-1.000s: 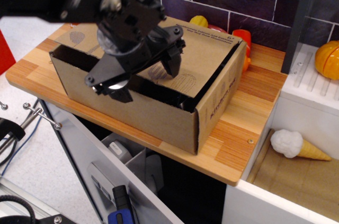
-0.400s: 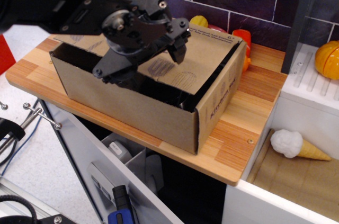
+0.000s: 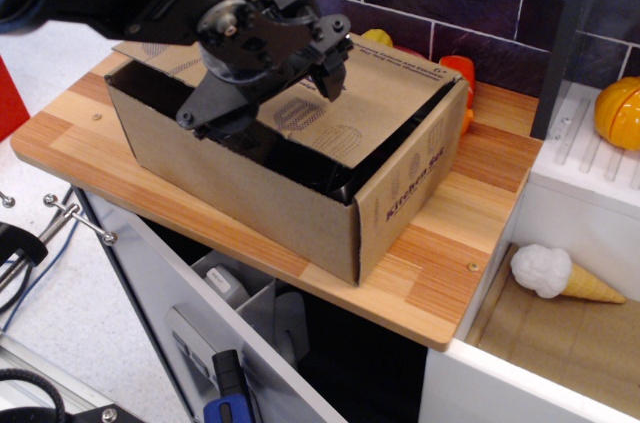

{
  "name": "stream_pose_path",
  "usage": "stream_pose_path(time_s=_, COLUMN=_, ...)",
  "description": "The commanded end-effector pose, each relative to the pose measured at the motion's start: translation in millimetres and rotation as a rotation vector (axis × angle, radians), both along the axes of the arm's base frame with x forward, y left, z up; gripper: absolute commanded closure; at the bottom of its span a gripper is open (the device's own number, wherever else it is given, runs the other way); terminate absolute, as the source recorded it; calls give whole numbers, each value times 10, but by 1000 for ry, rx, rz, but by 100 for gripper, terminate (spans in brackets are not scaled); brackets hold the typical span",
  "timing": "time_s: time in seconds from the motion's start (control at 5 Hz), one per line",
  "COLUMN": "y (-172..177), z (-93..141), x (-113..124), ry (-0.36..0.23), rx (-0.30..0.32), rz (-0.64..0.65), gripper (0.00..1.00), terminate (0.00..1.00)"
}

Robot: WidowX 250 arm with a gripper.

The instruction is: Open brown1fbox flap

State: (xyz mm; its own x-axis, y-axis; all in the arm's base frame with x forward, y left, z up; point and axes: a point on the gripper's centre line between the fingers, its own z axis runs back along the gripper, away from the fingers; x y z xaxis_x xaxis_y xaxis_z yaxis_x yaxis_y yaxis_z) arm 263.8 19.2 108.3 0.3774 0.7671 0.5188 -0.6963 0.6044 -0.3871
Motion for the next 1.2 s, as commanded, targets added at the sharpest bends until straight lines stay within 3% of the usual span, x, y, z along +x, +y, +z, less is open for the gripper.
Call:
stream_pose_path(time_s=0.0, y=-69, z=536, x=319, ry=-110, rx=56, rz=7, gripper=0, terminate=0)
stream_pose_path(time_s=0.6, y=-271, z=1000, x=774, ry=-167, rx=101, rz=-6, gripper=0, terminate=0)
stream_pose_path(time_s=1.0, y=-313, z=1160, x=1145, ry=-254, rx=203, rz=-55, gripper=0, terminate=0)
